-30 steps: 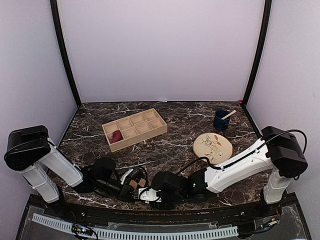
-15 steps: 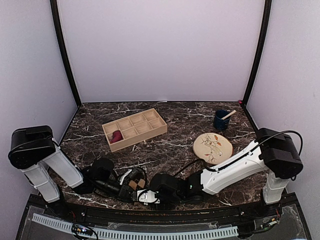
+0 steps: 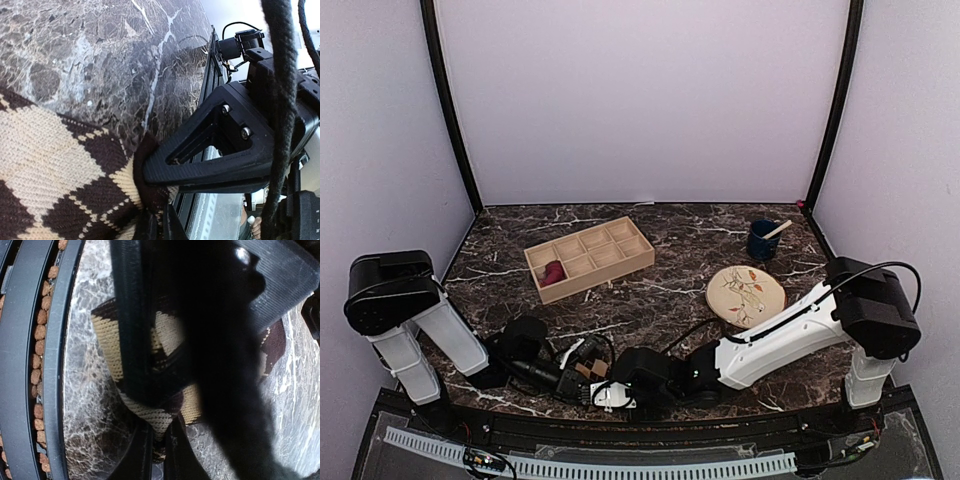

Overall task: Roll the socks
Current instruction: Roll the sock at the corner of the board.

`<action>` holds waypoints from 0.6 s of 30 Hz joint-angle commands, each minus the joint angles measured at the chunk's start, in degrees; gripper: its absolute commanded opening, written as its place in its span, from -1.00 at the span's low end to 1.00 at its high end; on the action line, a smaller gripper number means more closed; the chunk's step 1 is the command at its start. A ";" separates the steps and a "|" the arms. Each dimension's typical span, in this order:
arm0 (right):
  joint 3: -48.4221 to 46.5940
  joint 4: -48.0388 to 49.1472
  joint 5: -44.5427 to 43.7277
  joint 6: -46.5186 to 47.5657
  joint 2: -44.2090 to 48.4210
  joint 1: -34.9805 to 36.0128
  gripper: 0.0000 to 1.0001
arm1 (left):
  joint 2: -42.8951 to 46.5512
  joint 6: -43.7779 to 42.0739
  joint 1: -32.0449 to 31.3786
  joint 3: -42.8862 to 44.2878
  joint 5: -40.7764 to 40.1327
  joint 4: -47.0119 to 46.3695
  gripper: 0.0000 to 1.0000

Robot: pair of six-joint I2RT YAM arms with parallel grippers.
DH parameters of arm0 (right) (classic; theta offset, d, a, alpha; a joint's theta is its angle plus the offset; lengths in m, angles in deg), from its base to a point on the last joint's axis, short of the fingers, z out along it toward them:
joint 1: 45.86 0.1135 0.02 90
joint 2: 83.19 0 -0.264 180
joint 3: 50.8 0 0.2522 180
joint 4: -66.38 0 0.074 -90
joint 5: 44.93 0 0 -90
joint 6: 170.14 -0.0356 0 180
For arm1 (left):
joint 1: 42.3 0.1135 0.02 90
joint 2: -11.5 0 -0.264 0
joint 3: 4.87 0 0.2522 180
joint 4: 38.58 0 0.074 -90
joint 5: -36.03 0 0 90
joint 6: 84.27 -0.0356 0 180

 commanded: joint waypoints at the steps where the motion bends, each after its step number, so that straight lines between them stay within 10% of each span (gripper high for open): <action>1: -0.49 -3.25 3.06 -0.92 -1.68 -0.51 -0.94 | 1.70 0.40 0.51 -0.99 -0.61 0.44 -0.73; 12: 1.08 -5.93 0.57 -5.27 1.20 -3.20 -1.00 | 31.89 -6.43 0.89 -0.58 -26.07 32.26 0.05; 18: 1.79 -7.65 -4.75 -9.33 2.84 -4.21 -1.00 | 38.18 -7.95 0.89 0.49 -32.76 40.81 0.12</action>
